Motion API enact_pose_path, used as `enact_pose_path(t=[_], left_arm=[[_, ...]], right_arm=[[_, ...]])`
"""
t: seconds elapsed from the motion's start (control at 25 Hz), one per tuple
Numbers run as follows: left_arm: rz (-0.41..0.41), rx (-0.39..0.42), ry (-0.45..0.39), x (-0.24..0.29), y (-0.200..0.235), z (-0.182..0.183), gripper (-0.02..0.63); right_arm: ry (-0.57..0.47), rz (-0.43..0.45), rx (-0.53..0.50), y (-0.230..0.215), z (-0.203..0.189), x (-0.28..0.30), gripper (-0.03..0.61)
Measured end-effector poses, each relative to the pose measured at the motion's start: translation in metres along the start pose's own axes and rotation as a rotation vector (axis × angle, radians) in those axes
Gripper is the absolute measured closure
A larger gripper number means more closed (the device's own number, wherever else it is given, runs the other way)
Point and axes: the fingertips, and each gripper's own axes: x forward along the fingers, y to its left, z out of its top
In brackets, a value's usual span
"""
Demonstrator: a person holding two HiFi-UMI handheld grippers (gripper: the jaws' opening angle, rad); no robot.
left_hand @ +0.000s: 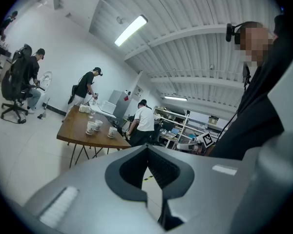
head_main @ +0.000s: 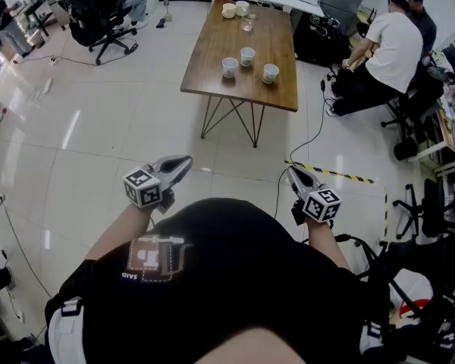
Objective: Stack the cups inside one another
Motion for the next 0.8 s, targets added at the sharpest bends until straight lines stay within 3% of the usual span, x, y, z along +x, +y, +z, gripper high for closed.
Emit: enact_pose_path(t=[0.8], left_arm=[[0.076,-0.003,0.017,0.058,-0.081,-0.022,0.612]], right_arm=[[0.025,0.077,-0.021,-0.069,-0.011,-0.061,0.565]])
